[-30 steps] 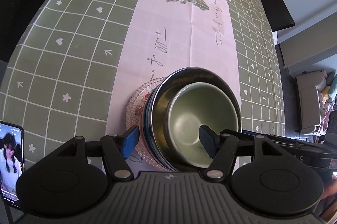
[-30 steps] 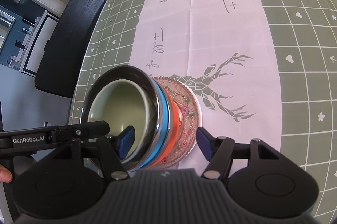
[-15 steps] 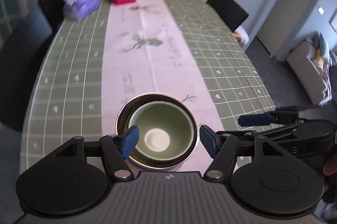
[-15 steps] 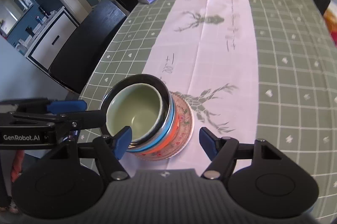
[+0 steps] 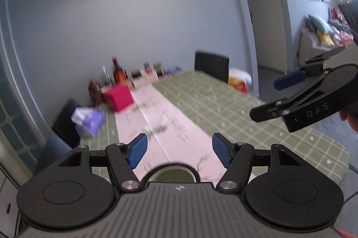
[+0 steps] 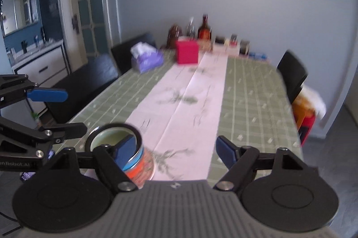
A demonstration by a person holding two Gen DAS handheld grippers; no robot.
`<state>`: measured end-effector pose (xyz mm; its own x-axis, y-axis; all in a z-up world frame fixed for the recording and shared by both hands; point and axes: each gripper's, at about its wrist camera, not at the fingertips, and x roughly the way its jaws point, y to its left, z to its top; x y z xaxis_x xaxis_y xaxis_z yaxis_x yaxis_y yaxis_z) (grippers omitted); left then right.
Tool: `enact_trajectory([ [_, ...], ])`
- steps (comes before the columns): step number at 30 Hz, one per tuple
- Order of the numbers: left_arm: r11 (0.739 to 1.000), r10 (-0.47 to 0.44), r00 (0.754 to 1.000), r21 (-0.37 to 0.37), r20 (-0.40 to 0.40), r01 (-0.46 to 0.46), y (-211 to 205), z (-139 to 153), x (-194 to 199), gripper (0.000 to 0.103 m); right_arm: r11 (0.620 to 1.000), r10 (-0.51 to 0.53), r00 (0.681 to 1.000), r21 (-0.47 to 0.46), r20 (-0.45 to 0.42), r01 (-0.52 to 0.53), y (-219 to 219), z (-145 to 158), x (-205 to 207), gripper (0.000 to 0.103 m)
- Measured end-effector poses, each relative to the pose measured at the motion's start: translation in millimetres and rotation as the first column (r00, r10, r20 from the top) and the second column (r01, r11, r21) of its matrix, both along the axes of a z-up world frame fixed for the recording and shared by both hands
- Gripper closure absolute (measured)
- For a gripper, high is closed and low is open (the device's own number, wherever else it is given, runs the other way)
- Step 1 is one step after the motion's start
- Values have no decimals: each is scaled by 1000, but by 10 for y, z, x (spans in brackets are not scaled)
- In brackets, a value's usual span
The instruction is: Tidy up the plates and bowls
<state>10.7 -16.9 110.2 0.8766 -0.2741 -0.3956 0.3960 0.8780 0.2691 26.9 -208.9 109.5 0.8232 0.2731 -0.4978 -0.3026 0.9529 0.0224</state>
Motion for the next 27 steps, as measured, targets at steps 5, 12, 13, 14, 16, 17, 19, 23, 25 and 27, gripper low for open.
enact_trajectory([
  [5, 998, 53, 993, -25, 109, -50, -75, -186, -343, 25, 999, -34, 991, -2, 127, 35, -77, -178, -390, 14],
  [12, 991, 136, 986, -3, 97, -136, -190, -568, -465, 11, 996, -86, 986, 30, 141, 82, 16, -609, -665, 13],
  [13, 987, 161, 983, 2, 87, -161, -184, -628, -468, 10, 995, -93, 987, 37, 129, 89, 23, -665, -687, 12],
  [14, 983, 184, 980, 4, 70, -185, -178, -681, -466, 10, 994, -100, 988, 48, 117, 95, 29, -720, -709, 12],
  [16, 976, 217, 975, -14, 38, -216, -154, -799, -467, 10, 992, -117, 989, 63, 92, 111, 34, -859, -765, 12],
  [17, 973, 230, 973, -28, 22, -229, -132, -857, -475, 9, 990, -131, 988, 67, 82, 126, 37, -928, -790, 12],
  [19, 965, 255, 967, -57, -21, -256, -96, -963, -459, 6, 984, -171, 984, 62, 54, 167, 44, -1074, -815, 12],
  [23, 939, 326, 939, -81, -112, -335, -39, -1158, -380, 6, 977, -208, 978, 50, -23, 209, 33, -1335, -781, 12],
  [25, 925, 358, 923, -86, -142, -371, -21, -1239, -364, 6, 970, -235, 971, 49, -38, 237, 27, -1417, -781, 12],
  [27, 919, 366, 917, -92, -161, -383, -28, -1304, -376, 6, 963, -263, 964, 52, -36, 265, 11, -1482, -790, 12],
])
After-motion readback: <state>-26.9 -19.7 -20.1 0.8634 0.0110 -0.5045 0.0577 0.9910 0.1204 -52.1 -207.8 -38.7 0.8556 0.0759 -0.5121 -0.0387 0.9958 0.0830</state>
